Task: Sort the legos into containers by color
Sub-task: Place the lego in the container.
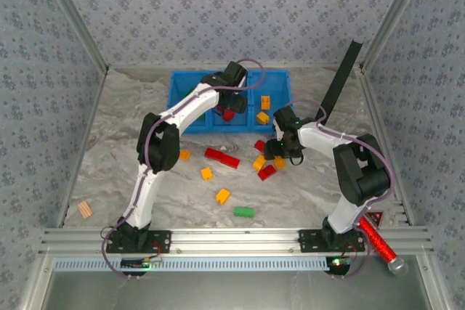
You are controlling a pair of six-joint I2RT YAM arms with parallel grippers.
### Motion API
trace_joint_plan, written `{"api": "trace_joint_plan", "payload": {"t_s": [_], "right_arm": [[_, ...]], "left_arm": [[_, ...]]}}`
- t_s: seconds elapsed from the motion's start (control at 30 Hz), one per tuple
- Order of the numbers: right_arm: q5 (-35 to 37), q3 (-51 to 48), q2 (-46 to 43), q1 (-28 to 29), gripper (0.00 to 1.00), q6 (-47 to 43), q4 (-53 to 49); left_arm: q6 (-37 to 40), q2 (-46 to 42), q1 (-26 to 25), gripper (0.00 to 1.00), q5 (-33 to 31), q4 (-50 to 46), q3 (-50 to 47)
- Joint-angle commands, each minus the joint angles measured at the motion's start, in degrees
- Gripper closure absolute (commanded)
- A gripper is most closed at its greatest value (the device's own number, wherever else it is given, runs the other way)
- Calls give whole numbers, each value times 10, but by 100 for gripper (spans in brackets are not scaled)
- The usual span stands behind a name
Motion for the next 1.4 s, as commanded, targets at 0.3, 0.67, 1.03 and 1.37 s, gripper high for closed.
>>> {"api": "trace_joint_plan", "payload": {"t_s": [0.3,0.67,1.03,1.37], "right_arm": [[-11,-11,0,3,27,-7,-9],[2,-22,-6,3,50,-3,-18],[12,-7,-34,3,66,-5,-41],[15,1,-60,3,68,-2,-60]], "left_arm": [[-42,38,6,41,-6,15,-17],[-47,47,9,31,3,14,-16],[-41,8,9,21,-18,32,-24],[-44,-24,9,31,-27,32,-31]]}}
